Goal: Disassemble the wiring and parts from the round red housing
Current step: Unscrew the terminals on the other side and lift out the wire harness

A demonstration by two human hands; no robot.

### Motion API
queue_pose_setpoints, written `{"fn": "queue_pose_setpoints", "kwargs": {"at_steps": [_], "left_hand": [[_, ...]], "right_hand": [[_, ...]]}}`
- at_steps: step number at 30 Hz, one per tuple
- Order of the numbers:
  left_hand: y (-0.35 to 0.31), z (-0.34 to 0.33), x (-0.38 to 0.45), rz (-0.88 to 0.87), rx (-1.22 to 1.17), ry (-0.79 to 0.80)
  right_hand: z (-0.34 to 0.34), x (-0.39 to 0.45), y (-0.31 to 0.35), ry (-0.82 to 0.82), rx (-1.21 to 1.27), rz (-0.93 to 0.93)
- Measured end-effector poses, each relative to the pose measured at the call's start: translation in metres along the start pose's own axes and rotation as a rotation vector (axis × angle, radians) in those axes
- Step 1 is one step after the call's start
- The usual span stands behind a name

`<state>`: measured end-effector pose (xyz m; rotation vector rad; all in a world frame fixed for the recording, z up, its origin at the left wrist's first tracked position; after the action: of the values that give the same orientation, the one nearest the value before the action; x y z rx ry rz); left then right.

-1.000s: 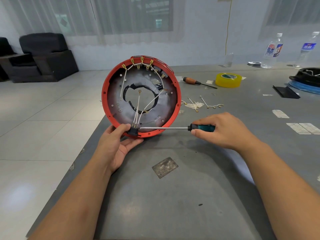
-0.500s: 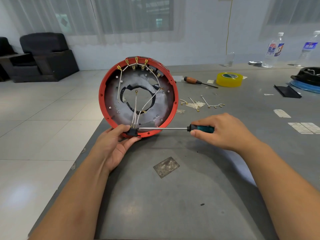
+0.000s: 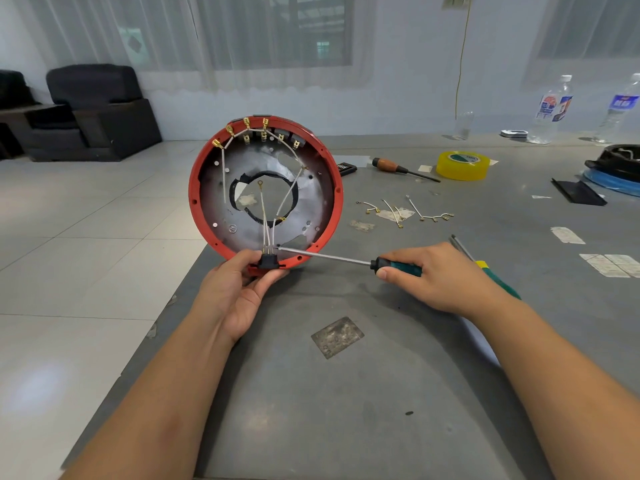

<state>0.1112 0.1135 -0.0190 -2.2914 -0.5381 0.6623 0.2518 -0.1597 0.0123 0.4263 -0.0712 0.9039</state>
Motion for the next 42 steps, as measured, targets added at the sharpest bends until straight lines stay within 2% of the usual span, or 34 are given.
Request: {"fn": "queue_pose_setpoints", "kwargs": {"at_steps": [10,23,35,42], "left_hand": [[0.001,0.001,0.002,-0.003,0.012,-0.015],[0.002,0.006,0.011,-0.041,0.036,0.031],[0.003,0.005,0.009,-0.040,0.034,0.015],[0.004,0.004,0.009,-0.045,0.016,0.007]], "right_hand": [[0.003,-0.001,-0.003,-0.062,0.003,-0.022],[0.000,0.001,-0.005,-0.001,0.038,-0.049],[-0.001,0.002,0.000,0.008,-0.117,-0.063],[0.001,0.000,0.008,-0.060,-0.203,-0.024]]}}
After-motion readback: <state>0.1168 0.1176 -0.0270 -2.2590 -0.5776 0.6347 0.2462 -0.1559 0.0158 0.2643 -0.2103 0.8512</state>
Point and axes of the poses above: each hand's wrist, its own x-axis towards the middle knuckle, its own z-axis out of the back of the hand, y = z × x, the point moved 3 cm from there along x, towards the middle knuckle, and after that the axes turned 4 degrees about z, right-handed, at the moved point
